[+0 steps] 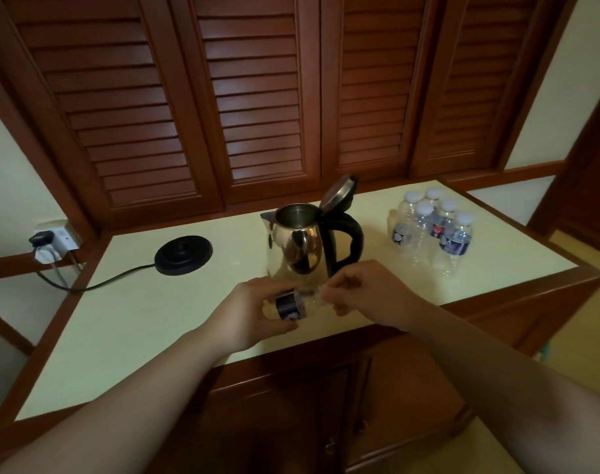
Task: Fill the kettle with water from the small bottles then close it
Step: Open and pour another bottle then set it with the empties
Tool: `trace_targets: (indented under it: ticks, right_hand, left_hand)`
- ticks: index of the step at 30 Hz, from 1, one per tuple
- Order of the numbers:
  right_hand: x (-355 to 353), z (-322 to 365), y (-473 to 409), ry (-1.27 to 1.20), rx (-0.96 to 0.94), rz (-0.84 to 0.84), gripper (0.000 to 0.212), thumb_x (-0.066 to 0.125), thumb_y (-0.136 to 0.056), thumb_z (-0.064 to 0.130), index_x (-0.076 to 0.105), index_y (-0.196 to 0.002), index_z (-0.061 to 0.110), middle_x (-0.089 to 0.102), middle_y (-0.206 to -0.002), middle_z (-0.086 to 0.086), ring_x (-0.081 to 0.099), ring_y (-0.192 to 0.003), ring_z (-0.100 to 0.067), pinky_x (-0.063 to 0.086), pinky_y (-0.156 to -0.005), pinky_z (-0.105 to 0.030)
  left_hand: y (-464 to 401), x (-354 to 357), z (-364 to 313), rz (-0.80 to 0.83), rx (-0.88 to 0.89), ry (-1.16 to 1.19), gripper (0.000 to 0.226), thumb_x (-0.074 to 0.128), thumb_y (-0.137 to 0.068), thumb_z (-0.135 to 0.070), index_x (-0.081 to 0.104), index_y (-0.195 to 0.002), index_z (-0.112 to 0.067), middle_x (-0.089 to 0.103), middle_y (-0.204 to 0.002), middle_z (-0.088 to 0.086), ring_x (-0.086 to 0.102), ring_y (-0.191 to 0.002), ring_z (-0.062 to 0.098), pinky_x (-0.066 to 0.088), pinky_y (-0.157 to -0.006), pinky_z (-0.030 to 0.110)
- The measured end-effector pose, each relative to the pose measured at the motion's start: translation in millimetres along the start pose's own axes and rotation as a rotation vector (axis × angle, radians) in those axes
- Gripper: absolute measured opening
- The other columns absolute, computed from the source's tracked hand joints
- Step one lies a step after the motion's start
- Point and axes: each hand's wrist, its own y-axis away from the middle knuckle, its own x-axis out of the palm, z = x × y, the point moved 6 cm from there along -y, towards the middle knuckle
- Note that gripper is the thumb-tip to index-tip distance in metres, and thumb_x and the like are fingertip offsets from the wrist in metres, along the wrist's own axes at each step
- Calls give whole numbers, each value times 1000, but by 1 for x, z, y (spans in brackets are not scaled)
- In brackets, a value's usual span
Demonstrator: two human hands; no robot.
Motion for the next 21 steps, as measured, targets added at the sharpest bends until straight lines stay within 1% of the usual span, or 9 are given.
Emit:
trace_targets:
  ticks: [3, 6, 8, 10, 11, 14, 16, 18, 21]
  right_hand:
    - [-19, -2, 8, 6, -95, -23, 19, 86, -82, 23, 79, -99, 18, 78, -94, 2, 74, -90, -15, 60, -85, -31]
    - [-36, -6, 12, 28, -87, -49, 15, 81, -88, 28, 78, -97, 16, 77, -89, 0, 74, -80, -15, 60, -74, -26]
    - [-43, -12, 13, 145, 8, -45, 25, 70, -96, 38, 74, -91, 14, 75, -81, -3, 72, -68, -13, 58, -65, -22]
    - [-52, -20, 12, 233, 73, -35, 38, 62, -100, 46, 70, -89, 10, 73, -79, -5, 69, -65, -14, 55, -59, -19]
    - [-58, -24, 13, 244, 75, -45, 39, 61, -100, 47, 70, -91, 10, 72, -80, -4, 70, -66, -15, 55, -58, -20]
    - [-78, -31, 18, 180, 12, -24, 25, 71, -95, 39, 70, -107, 17, 70, -88, -1, 70, -70, -16, 57, -58, -24]
    - [-90, -35, 22, 191, -23, 0, 22, 72, -96, 35, 70, -105, 15, 66, -89, -2, 66, -68, -13, 53, -55, -21]
    - [-100, -40, 22, 264, -37, -10, 32, 66, -99, 40, 67, -93, 9, 62, -83, -7, 61, -65, -18, 48, -54, -23]
    - [-113, -50, 18, 413, -25, -66, 58, 53, -102, 52, 63, -82, -1, 62, -78, -19, 59, -66, -26, 44, -62, -34]
  left_hand:
    - [-13, 8, -14, 2, -4, 60, 62, 91, -77, -28, 64, -130, -46, 68, -109, -24, 65, -99, -2, 49, -78, 11]
    - [-28, 18, -25, -15, 1, 85, 60, 92, -75, -26, 67, -127, -43, 69, -113, -23, 65, -102, -4, 53, -83, 13]
    - [-38, 30, -29, 1, -5, 71, 61, 92, -75, -31, 69, -131, -36, 68, -117, -17, 66, -104, 0, 57, -88, 23]
    - [-46, 41, -33, 15, -7, 62, 65, 91, -76, -36, 66, -136, -35, 67, -119, -14, 65, -106, 2, 58, -91, 30]
    - [-51, 45, -36, 15, -7, 66, 66, 90, -76, -38, 65, -137, -35, 66, -120, -15, 65, -106, 1, 58, -92, 31]
    - [-65, 56, -45, -3, -28, 109, 68, 90, -77, -38, 63, -139, -37, 66, -124, -17, 65, -110, -1, 58, -96, 33]
    - [-74, 65, -50, 9, -40, 125, 68, 90, -77, -38, 63, -139, -37, 66, -124, -16, 65, -111, 1, 58, -97, 35]
    - [-81, 74, -56, 1, -42, 118, 68, 90, -76, -37, 63, -139, -35, 66, -119, -14, 65, -108, 3, 57, -96, 37]
    - [-89, 84, -69, -45, -21, 105, 68, 90, -76, -34, 64, -139, -33, 64, -109, -18, 62, -104, 6, 55, -92, 39]
